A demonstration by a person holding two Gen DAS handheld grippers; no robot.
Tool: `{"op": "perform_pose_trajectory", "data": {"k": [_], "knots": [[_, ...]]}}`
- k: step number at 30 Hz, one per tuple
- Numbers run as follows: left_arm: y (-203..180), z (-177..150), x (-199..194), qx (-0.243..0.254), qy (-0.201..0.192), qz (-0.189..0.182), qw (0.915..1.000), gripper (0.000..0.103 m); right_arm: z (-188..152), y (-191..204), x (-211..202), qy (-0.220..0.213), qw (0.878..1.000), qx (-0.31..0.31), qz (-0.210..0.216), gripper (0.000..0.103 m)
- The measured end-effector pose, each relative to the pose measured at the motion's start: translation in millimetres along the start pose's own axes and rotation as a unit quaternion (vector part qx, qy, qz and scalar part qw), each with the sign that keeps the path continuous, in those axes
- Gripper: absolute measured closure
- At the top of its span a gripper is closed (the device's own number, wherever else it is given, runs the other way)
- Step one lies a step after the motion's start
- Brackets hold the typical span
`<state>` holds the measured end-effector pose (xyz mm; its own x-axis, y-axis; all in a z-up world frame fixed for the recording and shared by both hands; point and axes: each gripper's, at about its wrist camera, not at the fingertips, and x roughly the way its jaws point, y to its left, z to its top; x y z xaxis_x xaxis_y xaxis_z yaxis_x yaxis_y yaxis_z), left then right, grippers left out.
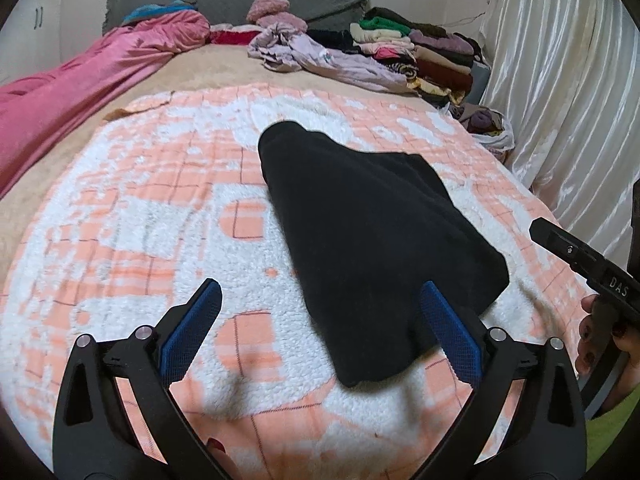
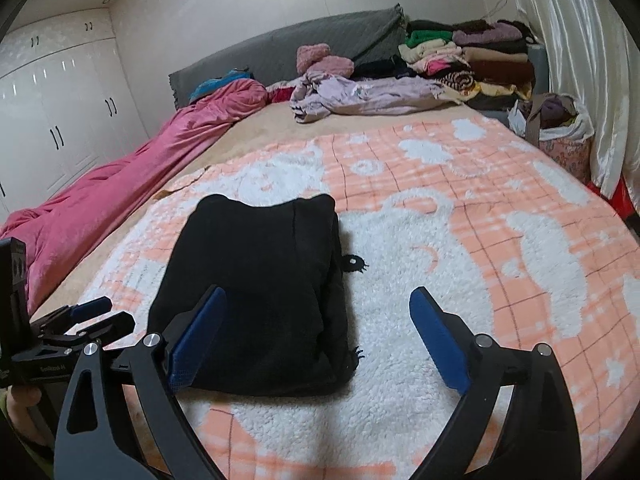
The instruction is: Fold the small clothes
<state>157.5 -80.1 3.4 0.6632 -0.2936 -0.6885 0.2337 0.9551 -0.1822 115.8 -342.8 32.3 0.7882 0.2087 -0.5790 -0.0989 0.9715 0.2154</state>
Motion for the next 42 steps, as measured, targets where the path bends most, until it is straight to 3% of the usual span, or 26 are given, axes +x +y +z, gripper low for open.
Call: {"op": "perform_pose_trajectory", "data": {"k": [3, 15, 21, 28, 35, 42], "knots": [[-2.3, -1.4, -14.2, 0.006, -0.011, 0.003, 0.9999, 0.01, -1.0, 4.9, -12.3, -0.011, 1.0, -0.006, -0.004, 0.004], [-6.2, -23.5, -65.7, 0.029, -0.045, 0.028, 0.9982, 0.01, -17.9, 26.0, -53.9, -0.043, 0.999, -0.025, -0.001, 0.004], [-6.9, -41.0, -85.1, 0.031, -0.05, 0.028, 0.9979, 0.01, -35.8, 40.0, -64.8, -0.036, 0.999, -0.037, 0.001, 0.004], [0.7, -64.1, -86.3, 0.019, -0.033, 0.03, 0.9988, 0.01, -65.6, 56.6, -69.7, -0.027, 0.999, -0.045, 0.004, 0.004], [7.9, -81.4, -79.4, -0.001, -0.022, 0.029, 0.9993, 0.01, -87.6, 64.0, -67.1, -0.017, 0.998, -0.054, -0.027, 0.004], [17.9, -92.8, -68.8, -0.016, -0.01, 0.036, 0.9992, 0.01, -110.1, 59.6, -49.1, 0.029, 0.998, -0.036, -0.04, 0.004]]}}
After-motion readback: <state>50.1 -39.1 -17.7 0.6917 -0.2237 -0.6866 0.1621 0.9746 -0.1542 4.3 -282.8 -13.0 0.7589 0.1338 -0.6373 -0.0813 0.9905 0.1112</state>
